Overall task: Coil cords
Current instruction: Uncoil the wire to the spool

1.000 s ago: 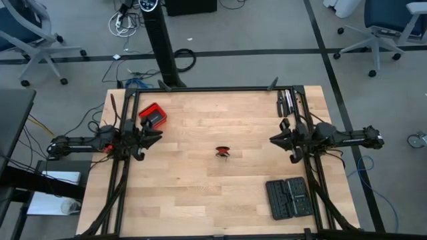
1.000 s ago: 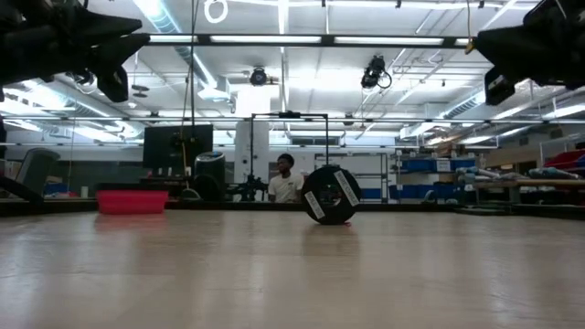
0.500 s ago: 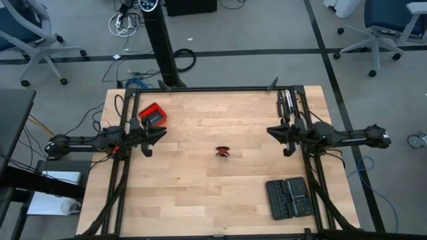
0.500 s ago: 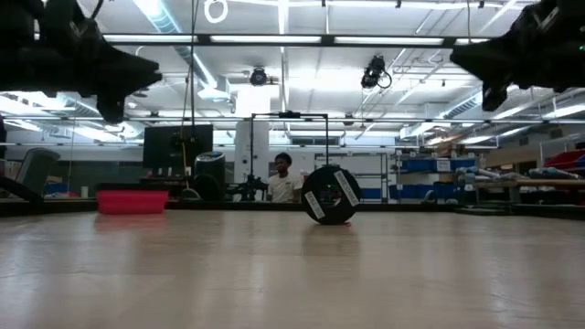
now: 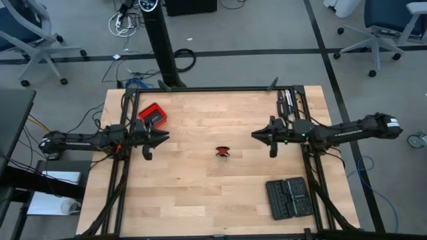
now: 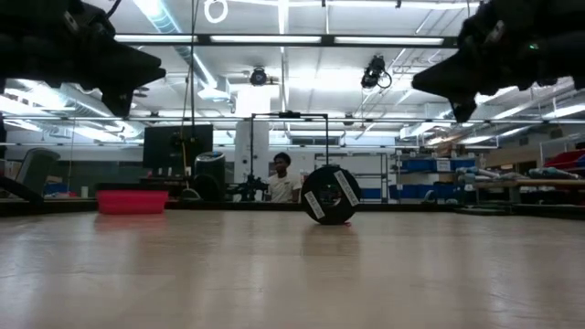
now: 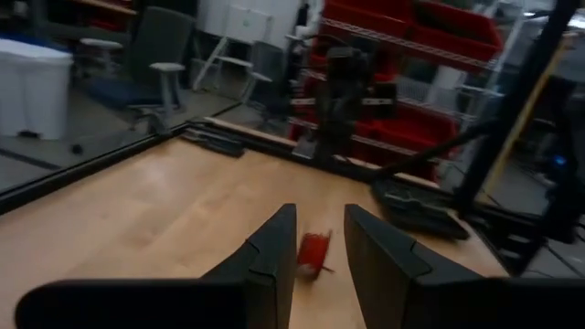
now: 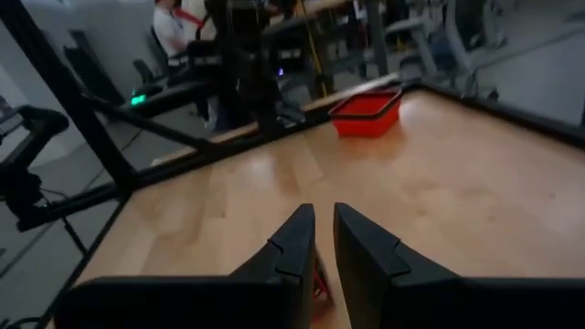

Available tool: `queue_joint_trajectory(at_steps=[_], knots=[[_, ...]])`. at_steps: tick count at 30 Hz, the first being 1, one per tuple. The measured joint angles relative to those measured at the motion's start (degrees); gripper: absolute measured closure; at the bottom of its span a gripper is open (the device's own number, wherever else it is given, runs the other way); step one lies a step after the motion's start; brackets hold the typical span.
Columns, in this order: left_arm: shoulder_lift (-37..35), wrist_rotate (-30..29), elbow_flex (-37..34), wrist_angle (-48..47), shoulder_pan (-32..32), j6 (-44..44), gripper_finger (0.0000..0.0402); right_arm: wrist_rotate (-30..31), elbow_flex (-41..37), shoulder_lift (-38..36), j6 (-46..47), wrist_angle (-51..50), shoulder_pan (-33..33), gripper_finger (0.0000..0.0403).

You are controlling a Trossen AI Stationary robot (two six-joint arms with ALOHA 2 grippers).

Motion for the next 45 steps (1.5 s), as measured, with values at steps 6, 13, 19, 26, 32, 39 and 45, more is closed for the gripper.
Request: queue_joint_trajectory(at_steps=[6,13,19,26,32,39,45], knots=[[0.2,-0.3,0.1,-0.1,0.0,-0.4,0.0303,-1.9,7.7,12.6,-1.3,-1.1,-0.1,0.0357],[3.4,-0.5,0.2,-0.2,0.0,-4.1,0.0303,-1.8,10.8,19.8,-1.5,-1.4,-1.1,0.0357],[7.4,-2.0,0.2,-0.1,0.0,-4.6,0.0303,-1.9,11.3,20.7,-0.7,-1.3,-1.4,0.0357],[12.2,-8.3,0.2,4.0,0.0,-3.2,0.0303,-3.4,11.3,20.7,4.2,0.0,-2.1,0.0357],[15.3,-8.5,0.2,10.5,0.0,-3.6,0.0303,-3.8,11.2,20.7,4.3,-1.5,-2.8,0.0357],[16.6,-9.1,0.2,15.4,0.0,-3.1,0.0303,-9.2,11.2,20.6,3.3,1.4,-5.0,0.0357],[16.6,-7.4,-0.9,15.3,0.0,-2.2,0.0303,-9.4,11.2,20.6,2.8,3.7,-6.1,0.0357]])
